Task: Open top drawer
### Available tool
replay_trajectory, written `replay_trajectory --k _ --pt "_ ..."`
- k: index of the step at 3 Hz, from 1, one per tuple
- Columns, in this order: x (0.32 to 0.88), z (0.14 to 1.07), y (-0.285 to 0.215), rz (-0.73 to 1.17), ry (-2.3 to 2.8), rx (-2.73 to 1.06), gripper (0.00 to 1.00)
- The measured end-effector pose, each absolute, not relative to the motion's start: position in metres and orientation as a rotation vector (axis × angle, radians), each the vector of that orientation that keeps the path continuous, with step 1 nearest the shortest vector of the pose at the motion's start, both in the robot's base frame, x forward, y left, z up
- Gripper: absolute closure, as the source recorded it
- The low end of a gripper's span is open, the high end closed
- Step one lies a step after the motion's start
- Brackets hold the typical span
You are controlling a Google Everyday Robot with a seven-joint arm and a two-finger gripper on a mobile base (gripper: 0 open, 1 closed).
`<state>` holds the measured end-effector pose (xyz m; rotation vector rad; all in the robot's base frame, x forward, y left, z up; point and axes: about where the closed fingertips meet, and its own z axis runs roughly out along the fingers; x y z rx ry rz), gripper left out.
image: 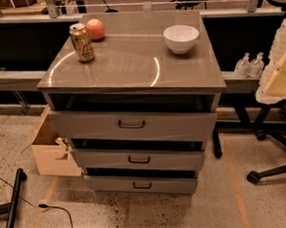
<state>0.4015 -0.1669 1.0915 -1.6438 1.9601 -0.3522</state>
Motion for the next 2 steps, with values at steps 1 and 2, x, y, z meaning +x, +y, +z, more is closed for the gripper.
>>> replay_trajectory --k 1,2 --pt "0.401 1.092 -0.167 -0.352 1.96 -1.644 0.0" --pt "0.391 1.075 -0.157 -0.291 1.948 -1.678 0.0"
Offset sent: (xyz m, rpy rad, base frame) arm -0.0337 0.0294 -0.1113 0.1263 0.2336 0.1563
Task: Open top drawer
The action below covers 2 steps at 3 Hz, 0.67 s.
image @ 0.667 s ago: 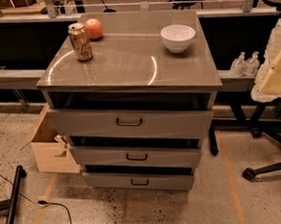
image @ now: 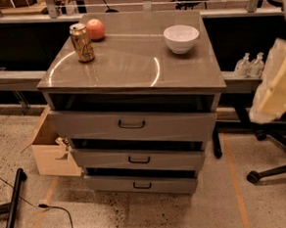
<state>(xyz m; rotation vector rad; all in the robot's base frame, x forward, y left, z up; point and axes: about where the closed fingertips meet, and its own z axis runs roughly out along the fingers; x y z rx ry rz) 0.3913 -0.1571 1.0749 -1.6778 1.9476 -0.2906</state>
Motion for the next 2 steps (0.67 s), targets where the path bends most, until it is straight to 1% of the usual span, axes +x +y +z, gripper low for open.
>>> replay_trajectory --k 1,2 --pt "0.371 1.021 -0.143 -0.125 1.903 -1.74 0.0" --pt "0.368 0.958 -0.129 0.033 1.82 -1.763 0.0"
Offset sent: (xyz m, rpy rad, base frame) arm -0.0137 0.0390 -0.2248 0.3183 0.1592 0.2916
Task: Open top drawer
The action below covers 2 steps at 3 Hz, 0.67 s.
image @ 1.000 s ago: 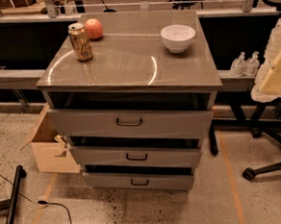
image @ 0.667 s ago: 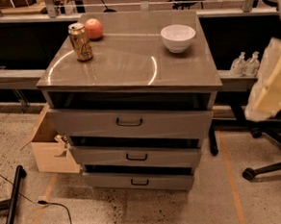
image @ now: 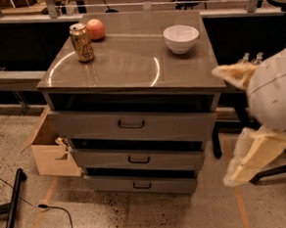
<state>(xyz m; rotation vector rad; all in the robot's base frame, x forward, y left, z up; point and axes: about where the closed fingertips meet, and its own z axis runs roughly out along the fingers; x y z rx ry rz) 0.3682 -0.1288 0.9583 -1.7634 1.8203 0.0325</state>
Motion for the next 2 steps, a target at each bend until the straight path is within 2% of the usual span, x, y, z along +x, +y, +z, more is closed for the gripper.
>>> replay_trajectory --k 2 --pt "0.394 0.831 -0.09 0.117 1.72 -1.811 0.0"
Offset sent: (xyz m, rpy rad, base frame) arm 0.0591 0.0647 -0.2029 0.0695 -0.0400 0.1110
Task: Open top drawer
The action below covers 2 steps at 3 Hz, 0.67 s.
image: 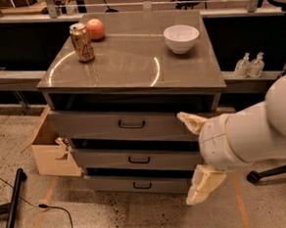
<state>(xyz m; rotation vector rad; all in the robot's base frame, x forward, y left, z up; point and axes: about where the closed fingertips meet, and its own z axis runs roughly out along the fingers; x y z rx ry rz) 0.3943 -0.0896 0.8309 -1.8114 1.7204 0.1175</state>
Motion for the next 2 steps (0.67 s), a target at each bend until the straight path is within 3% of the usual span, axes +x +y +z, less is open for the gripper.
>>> replay_trajectory --k 2 --pt "0.432 0.789 -0.072 -0.005 1.718 -1.799 0.0"
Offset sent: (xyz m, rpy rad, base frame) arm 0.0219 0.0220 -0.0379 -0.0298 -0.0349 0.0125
